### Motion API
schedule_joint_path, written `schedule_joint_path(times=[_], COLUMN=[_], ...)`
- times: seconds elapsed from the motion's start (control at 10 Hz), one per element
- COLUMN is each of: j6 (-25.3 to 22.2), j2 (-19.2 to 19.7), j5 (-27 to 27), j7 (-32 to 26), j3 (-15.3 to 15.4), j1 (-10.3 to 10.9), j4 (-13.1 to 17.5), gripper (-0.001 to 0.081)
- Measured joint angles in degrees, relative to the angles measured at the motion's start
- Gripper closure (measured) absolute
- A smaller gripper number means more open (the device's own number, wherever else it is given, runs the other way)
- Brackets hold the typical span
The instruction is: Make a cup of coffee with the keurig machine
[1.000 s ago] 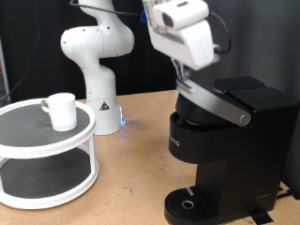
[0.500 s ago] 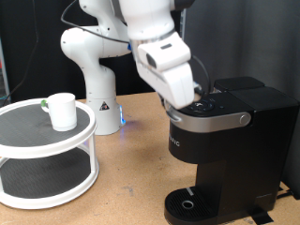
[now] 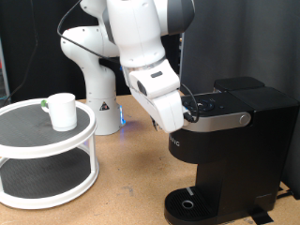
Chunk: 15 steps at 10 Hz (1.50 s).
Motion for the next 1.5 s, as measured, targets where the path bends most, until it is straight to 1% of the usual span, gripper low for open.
schedule_joint_path(times=[0.2, 0.5, 0.9, 1.1, 1.3, 1.4, 1.5], j6=[1.09, 1.04, -3.2, -4.83, -8.32, -8.04, -10.66], j2=[0.13, -0.88, -3.26, -4.32, -5.04, -5.01, -5.02], j5=[2.7, 6.07, 6.61, 8.08, 8.34, 8.27, 7.56], j7=[-3.74, -9.63, -12.55, -12.69, -12.69, -12.69, -13.37], j3=[-0.34, -1.35, -3.26, -3.67, -3.93, -3.92, -4.17], j1=[-0.02, -0.29, -0.8, -0.83, -0.87, -0.87, -0.97], j4=[-0.16, -0.06, 1.56, 3.14, 5.19, 5.0, 4.98], gripper=[0.0802, 0.0802, 0.0802, 0.0802, 0.0802, 0.0802, 0.0802])
